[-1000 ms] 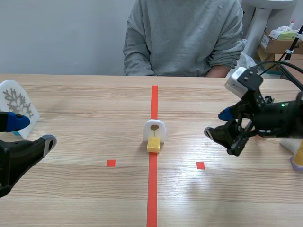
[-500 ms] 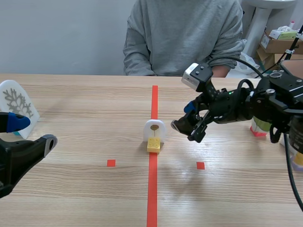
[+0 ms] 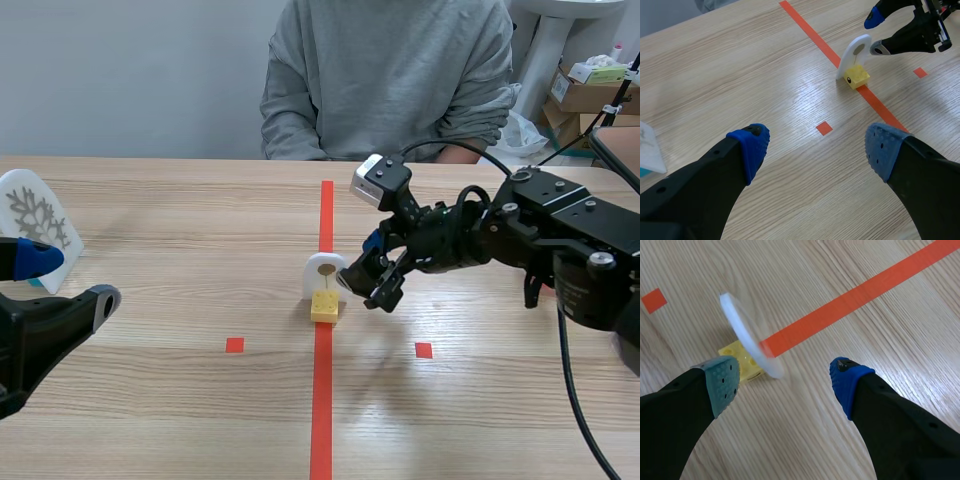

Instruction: Do the leaf sorting experiment

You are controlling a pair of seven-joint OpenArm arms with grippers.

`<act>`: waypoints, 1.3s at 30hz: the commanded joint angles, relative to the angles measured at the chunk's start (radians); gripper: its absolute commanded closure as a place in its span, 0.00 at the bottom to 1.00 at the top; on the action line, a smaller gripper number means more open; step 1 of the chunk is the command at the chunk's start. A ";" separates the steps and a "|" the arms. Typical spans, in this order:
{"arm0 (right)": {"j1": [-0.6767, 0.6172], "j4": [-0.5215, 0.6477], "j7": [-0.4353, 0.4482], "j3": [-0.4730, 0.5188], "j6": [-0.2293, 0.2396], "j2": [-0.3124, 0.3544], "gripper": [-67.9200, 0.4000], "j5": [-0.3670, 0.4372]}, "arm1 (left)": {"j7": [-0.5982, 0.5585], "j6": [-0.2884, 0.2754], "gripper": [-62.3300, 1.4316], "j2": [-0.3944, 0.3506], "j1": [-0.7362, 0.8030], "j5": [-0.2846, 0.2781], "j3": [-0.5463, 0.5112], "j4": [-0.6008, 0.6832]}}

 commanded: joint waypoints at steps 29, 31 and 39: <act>0.071 -0.080 -0.017 -0.049 -0.053 -0.083 0.90 -0.023 | -0.013 0.001 0.31 0.005 0.000 -0.007 0.003 0.011; 0.071 -0.080 -0.017 -0.049 -0.054 -0.083 0.95 -0.023 | -0.013 0.001 0.31 0.005 0.000 -0.007 0.003 0.011; 0.071 -0.078 -0.020 -0.045 -0.054 -0.083 0.98 -0.022 | -0.013 0.001 0.31 0.005 0.000 -0.007 0.003 0.011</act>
